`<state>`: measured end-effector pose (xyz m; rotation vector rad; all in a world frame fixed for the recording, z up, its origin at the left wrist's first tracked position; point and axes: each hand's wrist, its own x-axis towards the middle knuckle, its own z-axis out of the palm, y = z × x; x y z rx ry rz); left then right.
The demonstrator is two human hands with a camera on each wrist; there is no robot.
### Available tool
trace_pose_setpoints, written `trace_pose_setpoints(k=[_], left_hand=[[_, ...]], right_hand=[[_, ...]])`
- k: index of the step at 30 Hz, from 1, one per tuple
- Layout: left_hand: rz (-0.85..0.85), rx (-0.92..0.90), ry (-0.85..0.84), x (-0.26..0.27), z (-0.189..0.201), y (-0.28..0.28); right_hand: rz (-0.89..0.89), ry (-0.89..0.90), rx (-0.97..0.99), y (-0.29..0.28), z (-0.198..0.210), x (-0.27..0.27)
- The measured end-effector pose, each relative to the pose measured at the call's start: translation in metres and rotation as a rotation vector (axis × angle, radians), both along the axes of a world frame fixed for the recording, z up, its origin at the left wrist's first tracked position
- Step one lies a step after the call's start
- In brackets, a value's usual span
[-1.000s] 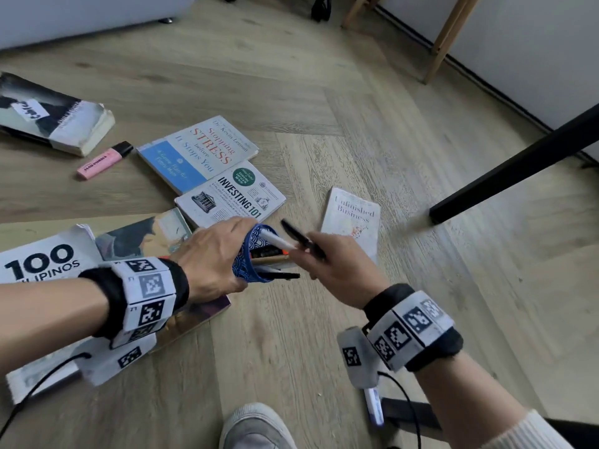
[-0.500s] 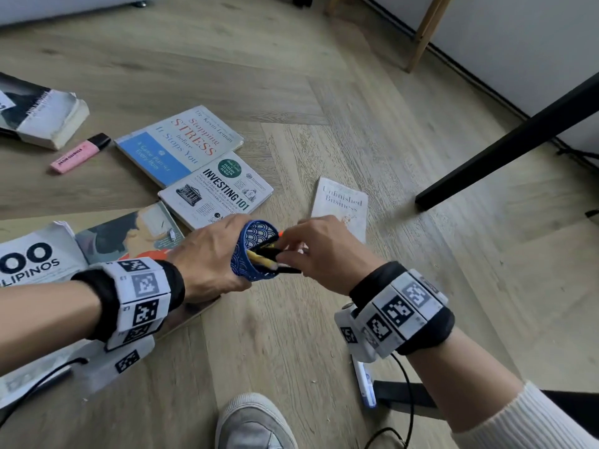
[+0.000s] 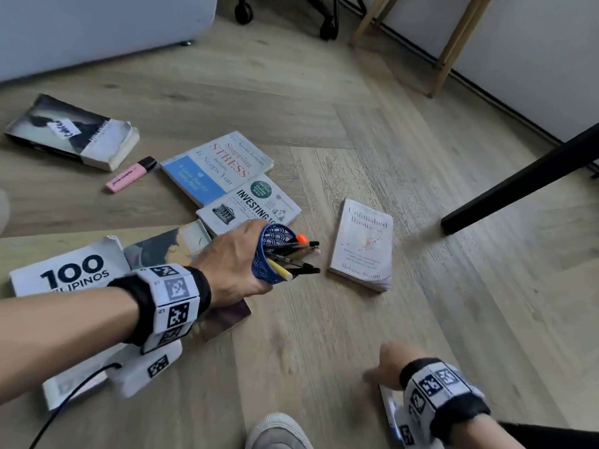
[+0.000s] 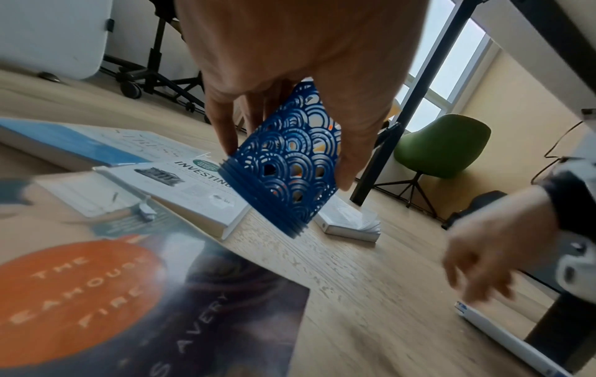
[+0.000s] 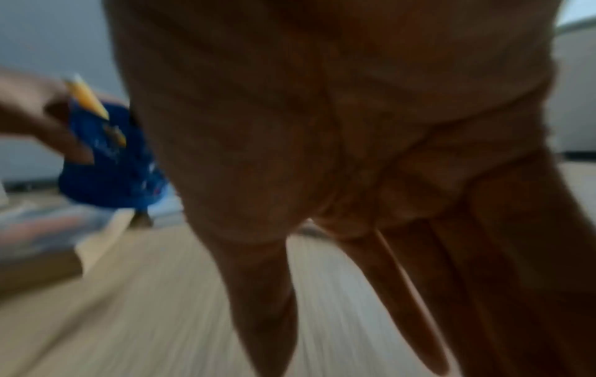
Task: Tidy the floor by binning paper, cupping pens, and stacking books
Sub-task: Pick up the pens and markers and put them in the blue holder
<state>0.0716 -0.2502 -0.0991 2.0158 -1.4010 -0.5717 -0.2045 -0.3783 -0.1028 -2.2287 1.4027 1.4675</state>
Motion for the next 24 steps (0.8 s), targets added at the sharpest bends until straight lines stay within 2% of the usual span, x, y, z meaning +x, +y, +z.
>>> trace_pose_setpoints(k=[3,5,8,10,12,14,16,18,22,24], left_hand=[[-0.007,0.019,-0.064,0.014,-0.005,0.003],[0.016,0.027,-0.094,0.026,-0.008,0.004],[0.052,0.029,-0.140,0.043,-0.008,0.005],[0.063,0.033,-0.178,0.053,-0.007,0.006],[0.074,0.048,-0.212,0.060,-0.004,0.008],[0.077,0.066,-0.219,0.064,0.002,0.012],[0.079,0.100,-0.206,0.068,0.014,0.018],[0.109,0.140,-0.178,0.073,0.028,0.029],[0.214,0.146,-0.144,0.097,0.042,0.061],[0.260,0.132,-0.122,0.113,0.041,0.074]], right_hand=[[0.052,0.079,0.058,0.013,-0.025,-0.016],[0.080,0.043,-0.002,0.018,-0.029,-0.017],[0.014,-0.081,-0.060,0.014,-0.019,-0.003],[-0.026,-0.336,-0.097,0.006,-0.002,0.028],[0.007,-0.694,-0.130,0.003,0.023,0.072],[0.159,-0.971,-0.132,0.008,0.054,0.126],[0.366,-1.071,-0.101,0.020,0.080,0.180],[0.525,-0.997,-0.082,0.037,0.094,0.226],[0.777,-0.631,-0.105,0.070,0.112,0.290],[0.879,-0.565,-0.102,0.082,0.119,0.313]])
